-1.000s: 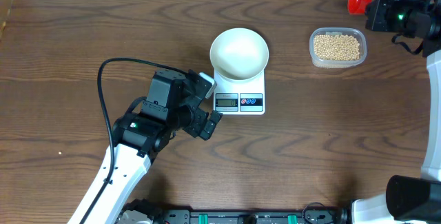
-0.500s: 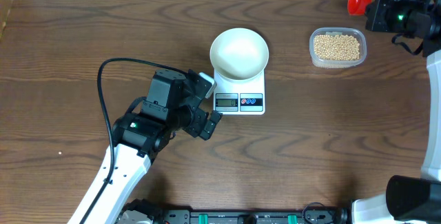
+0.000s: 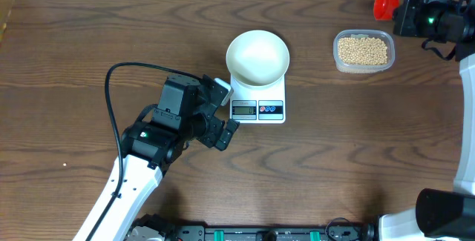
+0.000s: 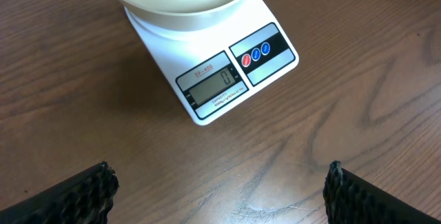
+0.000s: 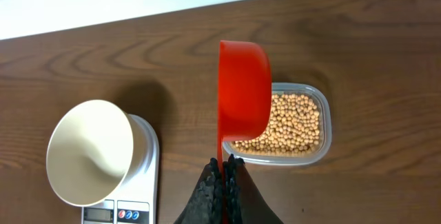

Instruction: Scoop item into bowl and weigh 50g on scale

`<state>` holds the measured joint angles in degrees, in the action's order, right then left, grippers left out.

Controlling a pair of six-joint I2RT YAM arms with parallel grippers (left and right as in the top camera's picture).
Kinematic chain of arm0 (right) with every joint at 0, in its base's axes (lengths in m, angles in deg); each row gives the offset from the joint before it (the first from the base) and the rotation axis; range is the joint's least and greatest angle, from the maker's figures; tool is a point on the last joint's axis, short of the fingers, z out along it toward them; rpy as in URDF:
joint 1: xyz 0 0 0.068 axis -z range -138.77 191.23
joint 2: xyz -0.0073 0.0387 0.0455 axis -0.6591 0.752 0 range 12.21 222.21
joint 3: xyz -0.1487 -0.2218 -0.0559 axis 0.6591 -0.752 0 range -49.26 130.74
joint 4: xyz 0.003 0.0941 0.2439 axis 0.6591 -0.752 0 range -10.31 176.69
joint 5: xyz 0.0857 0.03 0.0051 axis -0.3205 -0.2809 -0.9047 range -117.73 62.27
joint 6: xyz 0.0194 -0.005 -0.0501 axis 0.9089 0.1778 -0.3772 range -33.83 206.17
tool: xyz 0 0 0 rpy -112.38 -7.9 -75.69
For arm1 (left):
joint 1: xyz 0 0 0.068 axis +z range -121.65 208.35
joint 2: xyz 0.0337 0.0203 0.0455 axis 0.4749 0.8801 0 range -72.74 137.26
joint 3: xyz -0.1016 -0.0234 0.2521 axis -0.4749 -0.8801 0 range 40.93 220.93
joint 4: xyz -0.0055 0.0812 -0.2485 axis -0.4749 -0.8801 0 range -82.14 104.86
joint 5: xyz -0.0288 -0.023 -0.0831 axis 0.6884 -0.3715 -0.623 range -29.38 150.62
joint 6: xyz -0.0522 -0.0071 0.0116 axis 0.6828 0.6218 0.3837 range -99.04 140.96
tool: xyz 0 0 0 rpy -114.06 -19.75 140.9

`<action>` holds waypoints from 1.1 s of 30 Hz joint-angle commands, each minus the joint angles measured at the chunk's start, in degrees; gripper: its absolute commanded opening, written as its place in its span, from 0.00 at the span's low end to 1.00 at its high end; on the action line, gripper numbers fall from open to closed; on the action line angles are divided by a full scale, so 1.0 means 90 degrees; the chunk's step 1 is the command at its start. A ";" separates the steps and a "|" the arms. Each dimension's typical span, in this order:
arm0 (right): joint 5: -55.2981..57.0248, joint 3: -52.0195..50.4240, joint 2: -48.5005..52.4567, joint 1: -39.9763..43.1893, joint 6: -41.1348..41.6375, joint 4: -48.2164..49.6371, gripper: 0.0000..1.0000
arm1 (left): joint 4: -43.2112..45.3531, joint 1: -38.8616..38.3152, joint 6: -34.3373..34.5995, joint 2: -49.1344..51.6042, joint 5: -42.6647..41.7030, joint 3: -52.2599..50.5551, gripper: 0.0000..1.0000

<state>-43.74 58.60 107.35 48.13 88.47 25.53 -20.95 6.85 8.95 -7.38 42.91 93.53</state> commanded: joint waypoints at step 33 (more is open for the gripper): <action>0.0097 0.0129 0.0005 0.0017 -0.0529 -0.0437 0.01 | -0.0017 -0.0007 0.0032 0.0027 0.0595 -0.0036 0.98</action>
<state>-43.28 58.60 107.35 48.13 84.80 22.05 -20.98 6.85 8.97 -7.38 46.38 93.53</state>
